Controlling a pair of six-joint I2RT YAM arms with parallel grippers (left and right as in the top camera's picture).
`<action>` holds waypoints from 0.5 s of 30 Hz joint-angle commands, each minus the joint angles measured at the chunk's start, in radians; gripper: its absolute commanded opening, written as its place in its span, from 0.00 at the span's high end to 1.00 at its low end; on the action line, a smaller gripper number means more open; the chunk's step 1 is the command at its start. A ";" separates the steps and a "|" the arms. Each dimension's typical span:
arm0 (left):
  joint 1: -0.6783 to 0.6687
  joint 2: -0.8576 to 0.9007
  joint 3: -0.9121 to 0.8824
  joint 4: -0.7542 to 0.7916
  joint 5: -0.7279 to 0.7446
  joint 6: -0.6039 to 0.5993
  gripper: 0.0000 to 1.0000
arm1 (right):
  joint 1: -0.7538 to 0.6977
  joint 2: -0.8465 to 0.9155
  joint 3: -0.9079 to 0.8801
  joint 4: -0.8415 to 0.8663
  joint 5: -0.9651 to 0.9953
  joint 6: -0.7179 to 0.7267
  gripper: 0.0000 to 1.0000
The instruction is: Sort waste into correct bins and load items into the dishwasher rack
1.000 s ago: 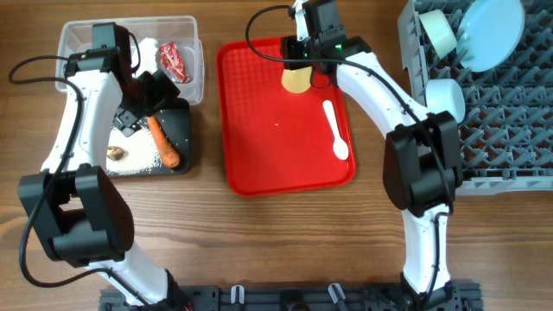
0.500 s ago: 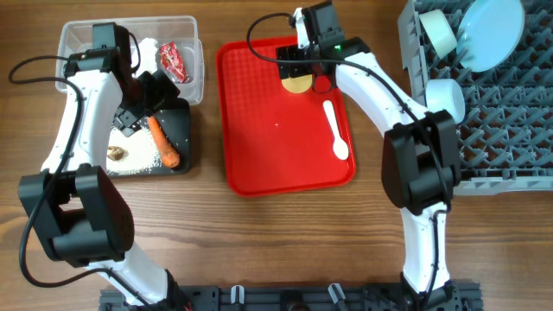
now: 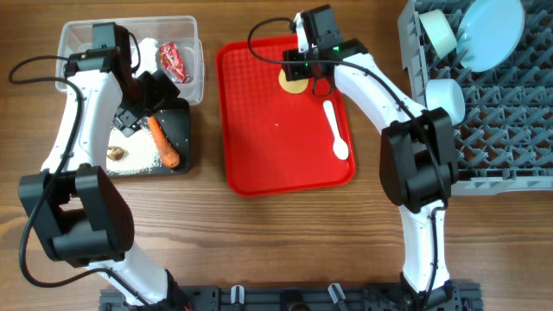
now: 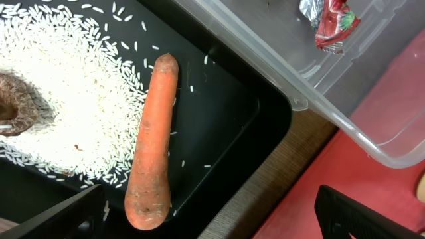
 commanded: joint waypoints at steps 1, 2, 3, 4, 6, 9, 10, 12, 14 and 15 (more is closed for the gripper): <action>0.002 -0.027 0.021 0.000 -0.010 0.001 0.00 | 0.000 0.019 -0.008 -0.022 -0.013 0.017 0.47; 0.002 -0.027 0.021 0.000 -0.010 0.001 0.00 | -0.001 0.019 -0.008 -0.023 -0.013 0.017 0.47; 0.002 -0.027 0.021 0.000 -0.010 0.001 0.00 | -0.001 0.019 -0.008 -0.023 -0.013 0.017 0.48; 0.002 -0.027 0.021 0.000 -0.010 0.001 0.00 | -0.001 0.019 -0.008 -0.023 -0.013 0.017 0.48; 0.002 -0.027 0.021 0.000 -0.010 0.001 0.00 | -0.001 0.018 -0.008 -0.025 -0.013 0.016 0.49; 0.002 -0.027 0.021 0.000 -0.010 0.001 0.00 | -0.001 0.015 -0.008 -0.031 -0.013 0.017 0.49; 0.002 -0.027 0.021 0.000 -0.010 0.001 0.00 | -0.001 0.012 -0.008 -0.033 -0.013 0.017 0.50; 0.002 -0.027 0.021 0.000 -0.010 0.001 0.00 | -0.001 0.005 -0.008 -0.038 -0.013 0.017 0.52; 0.002 -0.027 0.021 0.000 -0.010 0.001 0.00 | -0.001 -0.011 -0.008 -0.045 -0.013 0.017 0.53; 0.002 -0.027 0.021 0.000 -0.010 0.001 0.00 | -0.001 -0.018 -0.008 -0.046 -0.013 0.017 0.53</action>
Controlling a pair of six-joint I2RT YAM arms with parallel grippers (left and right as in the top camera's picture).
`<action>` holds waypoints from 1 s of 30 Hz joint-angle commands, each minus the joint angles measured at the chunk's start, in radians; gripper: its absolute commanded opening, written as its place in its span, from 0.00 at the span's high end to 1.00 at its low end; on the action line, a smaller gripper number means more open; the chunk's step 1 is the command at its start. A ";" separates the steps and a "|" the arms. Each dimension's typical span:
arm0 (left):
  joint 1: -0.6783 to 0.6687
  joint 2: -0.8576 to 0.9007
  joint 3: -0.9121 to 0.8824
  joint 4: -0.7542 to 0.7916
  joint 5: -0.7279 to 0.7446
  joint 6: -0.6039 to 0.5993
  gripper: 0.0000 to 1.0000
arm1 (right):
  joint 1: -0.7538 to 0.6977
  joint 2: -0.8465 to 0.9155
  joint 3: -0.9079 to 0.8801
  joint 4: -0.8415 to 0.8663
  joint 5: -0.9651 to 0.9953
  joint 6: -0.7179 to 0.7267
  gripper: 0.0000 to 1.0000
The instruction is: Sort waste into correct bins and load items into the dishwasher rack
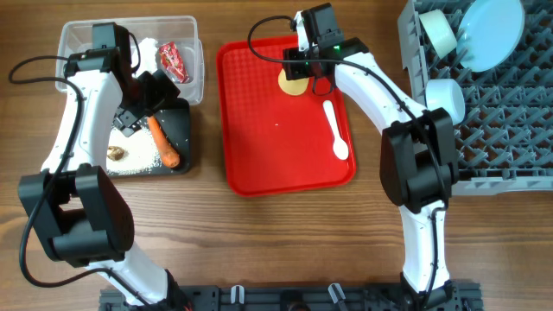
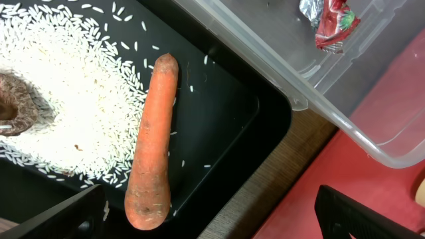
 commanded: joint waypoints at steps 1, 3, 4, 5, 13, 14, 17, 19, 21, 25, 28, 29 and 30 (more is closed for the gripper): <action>0.002 -0.027 0.021 0.000 -0.010 0.001 0.00 | 0.000 -0.019 -0.009 -0.031 -0.011 0.014 0.53; 0.002 -0.027 0.021 0.000 -0.010 0.001 0.00 | 0.000 -0.034 -0.009 -0.033 -0.011 0.014 0.53; 0.002 -0.027 0.021 0.000 -0.010 0.001 0.00 | 0.000 -0.041 -0.009 -0.035 -0.010 0.014 0.53; 0.002 -0.027 0.021 0.000 -0.010 0.001 0.00 | 0.000 -0.045 -0.009 -0.037 -0.007 0.014 0.53; 0.002 -0.027 0.021 0.000 -0.010 0.001 0.00 | 0.000 -0.095 -0.009 -0.066 0.061 -0.012 0.53; 0.002 -0.027 0.021 0.000 -0.010 0.001 0.00 | 0.000 -0.107 -0.009 -0.072 0.071 -0.013 0.53; 0.002 -0.027 0.021 0.000 -0.010 0.001 0.00 | 0.000 -0.125 -0.009 -0.080 0.079 -0.013 0.53; 0.002 -0.027 0.021 0.000 -0.010 0.001 0.00 | 0.000 -0.140 -0.009 -0.090 0.079 -0.019 0.53; 0.002 -0.027 0.021 0.000 -0.010 0.001 0.00 | 0.000 -0.163 -0.009 -0.113 0.080 -0.038 0.53; 0.002 -0.027 0.021 0.000 -0.010 0.001 0.00 | 0.000 -0.216 -0.009 -0.159 0.100 -0.038 0.53; 0.002 -0.027 0.021 0.000 -0.010 0.001 0.00 | 0.000 -0.277 -0.009 -0.210 0.143 -0.039 0.52; 0.002 -0.027 0.021 0.000 -0.010 0.001 0.00 | 0.000 -0.299 -0.009 -0.229 0.159 -0.039 0.52; 0.002 -0.027 0.021 0.000 -0.010 0.001 0.00 | -0.001 -0.339 -0.009 -0.267 0.188 -0.039 0.52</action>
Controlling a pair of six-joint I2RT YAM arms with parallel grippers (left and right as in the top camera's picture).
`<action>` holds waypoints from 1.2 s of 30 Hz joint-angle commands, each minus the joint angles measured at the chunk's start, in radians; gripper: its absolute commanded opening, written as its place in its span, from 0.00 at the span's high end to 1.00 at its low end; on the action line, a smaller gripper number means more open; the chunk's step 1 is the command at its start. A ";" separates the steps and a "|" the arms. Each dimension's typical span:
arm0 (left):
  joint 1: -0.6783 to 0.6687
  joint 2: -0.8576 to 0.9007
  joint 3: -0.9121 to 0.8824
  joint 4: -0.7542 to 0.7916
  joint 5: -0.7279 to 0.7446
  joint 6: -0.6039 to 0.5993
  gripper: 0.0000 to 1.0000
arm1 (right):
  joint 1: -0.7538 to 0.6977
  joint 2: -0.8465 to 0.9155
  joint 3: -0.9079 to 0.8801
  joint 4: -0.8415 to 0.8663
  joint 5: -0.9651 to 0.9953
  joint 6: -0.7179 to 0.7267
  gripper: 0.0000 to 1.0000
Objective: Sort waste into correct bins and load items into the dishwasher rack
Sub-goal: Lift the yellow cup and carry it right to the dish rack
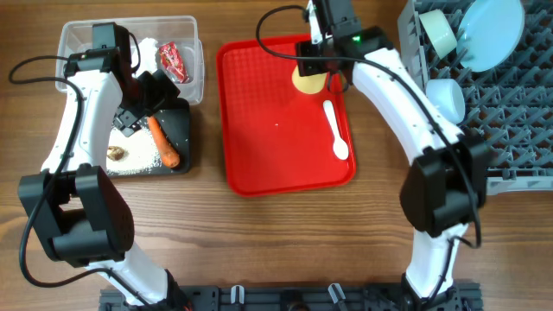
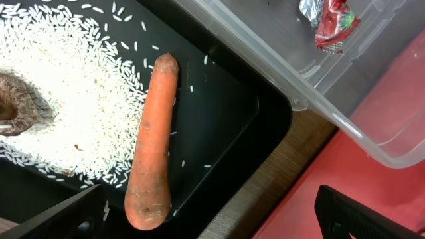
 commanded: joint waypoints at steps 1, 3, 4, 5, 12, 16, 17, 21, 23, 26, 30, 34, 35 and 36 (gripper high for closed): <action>0.002 -0.027 0.021 0.000 -0.010 0.001 0.00 | -0.001 -0.143 -0.006 -0.073 0.104 -0.014 0.52; 0.002 -0.027 0.021 0.000 -0.010 0.001 0.00 | -0.003 -0.186 -0.006 -0.115 0.134 -0.010 0.52; 0.002 -0.027 0.021 0.000 -0.010 0.001 0.00 | -0.010 -0.216 -0.006 -0.142 0.141 -0.006 0.52; 0.002 -0.027 0.021 0.000 -0.010 0.001 0.00 | -0.015 -0.234 -0.006 -0.156 0.140 -0.003 0.52; 0.002 -0.027 0.021 0.000 -0.010 0.001 0.00 | -0.133 -0.392 -0.006 -0.333 0.140 0.020 0.52; 0.002 -0.027 0.021 0.000 -0.010 0.001 0.00 | -0.248 -0.454 -0.006 -0.415 0.140 0.019 0.52; 0.002 -0.027 0.021 0.000 -0.010 0.001 0.00 | -0.283 -0.466 -0.006 -0.430 0.140 0.019 0.52; 0.002 -0.027 0.021 0.000 -0.010 0.001 0.00 | -0.456 -0.488 -0.006 -0.474 0.140 0.019 0.52; 0.002 -0.027 0.021 0.000 -0.010 0.001 0.00 | -0.549 -0.485 -0.010 -0.480 0.139 0.044 0.53; 0.002 -0.027 0.021 0.000 -0.010 0.001 0.00 | -0.677 -0.478 -0.022 -0.471 0.128 0.068 0.53; 0.002 -0.027 0.021 0.000 -0.010 0.001 0.00 | -0.800 -0.478 -0.101 -0.439 0.106 0.066 0.50; 0.002 -0.027 0.021 0.000 -0.010 0.001 0.00 | -0.861 -0.476 -0.216 -0.410 0.098 0.068 0.49; 0.002 -0.027 0.021 0.000 -0.010 0.001 0.00 | -0.868 -0.476 -0.255 -0.397 0.092 0.069 0.49; 0.002 -0.027 0.021 0.000 -0.010 0.001 0.00 | -0.870 -0.476 -0.289 -0.383 0.084 0.069 0.49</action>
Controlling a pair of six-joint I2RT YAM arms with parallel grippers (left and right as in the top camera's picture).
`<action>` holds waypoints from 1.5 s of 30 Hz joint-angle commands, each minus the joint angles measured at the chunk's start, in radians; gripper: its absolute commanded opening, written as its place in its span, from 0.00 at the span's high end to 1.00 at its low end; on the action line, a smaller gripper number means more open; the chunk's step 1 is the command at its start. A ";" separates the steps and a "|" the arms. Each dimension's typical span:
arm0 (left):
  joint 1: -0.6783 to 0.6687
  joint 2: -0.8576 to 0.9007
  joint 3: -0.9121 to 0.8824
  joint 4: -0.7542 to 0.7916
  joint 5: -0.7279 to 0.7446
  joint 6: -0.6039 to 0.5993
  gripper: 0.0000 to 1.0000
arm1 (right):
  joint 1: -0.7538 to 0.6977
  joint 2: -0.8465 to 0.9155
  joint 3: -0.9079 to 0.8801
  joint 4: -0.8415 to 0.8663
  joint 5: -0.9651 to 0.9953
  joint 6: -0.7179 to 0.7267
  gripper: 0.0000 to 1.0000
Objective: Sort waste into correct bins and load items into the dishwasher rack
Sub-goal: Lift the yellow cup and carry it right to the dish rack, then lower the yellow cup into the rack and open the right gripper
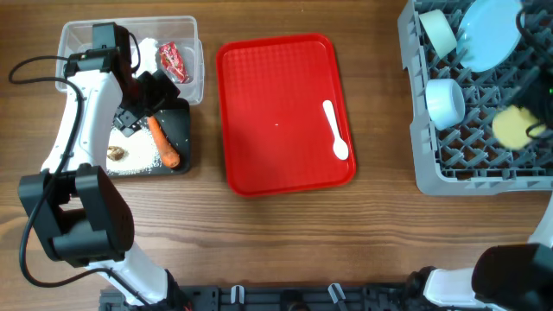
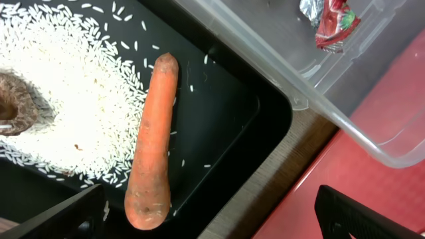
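A yellow round item (image 1: 511,128) hangs blurred over the grey dishwasher rack (image 1: 432,173), with my right gripper (image 1: 534,121) shut on it at the frame's right edge. A white spoon (image 1: 335,130) lies on the red tray (image 1: 276,164). My left gripper (image 2: 212,226) stands open and empty over the near corner of the black tray (image 2: 226,119). In that tray lie a carrot (image 2: 154,143), scattered rice and a brown lump (image 2: 13,106). A red wrapper (image 2: 332,20) lies in the clear bin (image 2: 345,113).
The rack holds a white cup (image 1: 445,101), a pale blue plate (image 1: 488,34) and a pale green bowl (image 1: 438,33). The clear bin (image 1: 194,60) and the black tray (image 1: 183,121) stand side by side at the left, close to the red tray's left rim.
My right arm has gone from the red tray's far edge to the right side of the view. The yellow round item is now over the rack. The left arm has not moved.
My right gripper was at the yellow round item lying at the red tray's far edge, and stayed there. Then gripper and item stood a little to the right. Now the item is over the rack and only the spoon is on the tray. The left gripper stayed open throughout.
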 commanded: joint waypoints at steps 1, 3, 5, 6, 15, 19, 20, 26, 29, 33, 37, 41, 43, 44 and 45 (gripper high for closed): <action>0.002 -0.027 0.021 0.000 -0.010 0.001 0.00 | -0.016 -0.009 -0.132 0.045 -0.040 0.023 0.49; 0.002 -0.027 0.021 0.000 -0.010 0.001 0.00 | -0.016 -0.009 -0.205 0.086 -0.046 0.038 0.49; 0.002 -0.027 0.021 0.000 -0.010 0.001 0.00 | -0.016 -0.009 -0.280 0.141 -0.053 0.045 0.50; 0.002 -0.027 0.021 0.000 -0.010 0.001 0.00 | -0.016 -0.009 -0.308 0.164 -0.057 0.045 0.50; 0.002 -0.027 0.021 0.000 -0.010 0.001 0.00 | -0.016 -0.009 -0.401 0.240 -0.065 0.071 0.35; 0.002 -0.027 0.021 0.000 -0.010 0.001 0.00 | -0.016 -0.009 -0.401 0.248 -0.065 0.080 0.34; 0.002 -0.027 0.021 0.000 -0.010 0.001 0.00 | -0.016 -0.010 -0.398 0.251 -0.065 0.079 0.34; 0.002 -0.027 0.021 0.000 -0.010 0.001 0.00 | -0.016 -0.037 -0.350 0.239 -0.077 0.087 0.39; 0.002 -0.027 0.021 0.000 -0.010 0.001 0.00 | -0.016 -0.070 -0.327 0.236 -0.078 0.086 0.53; 0.002 -0.027 0.021 0.000 -0.010 0.001 0.00 | -0.016 -0.153 -0.325 0.239 -0.076 0.069 0.55; 0.002 -0.027 0.021 0.000 -0.010 0.001 0.00 | -0.016 -0.175 -0.325 0.238 -0.065 0.047 0.50; 0.002 -0.027 0.021 0.000 -0.010 0.001 0.00 | -0.016 -0.157 -0.327 0.238 0.014 0.045 0.51; 0.002 -0.027 0.021 0.000 -0.010 0.001 0.00 | -0.016 -0.140 -0.328 0.239 0.016 0.045 0.52; 0.002 -0.027 0.021 0.000 -0.010 0.001 0.00 | -0.016 -0.131 -0.329 0.238 0.028 0.045 0.53; 0.002 -0.027 0.021 0.000 -0.010 0.001 0.00 | -0.016 -0.116 -0.331 0.237 0.073 0.062 0.54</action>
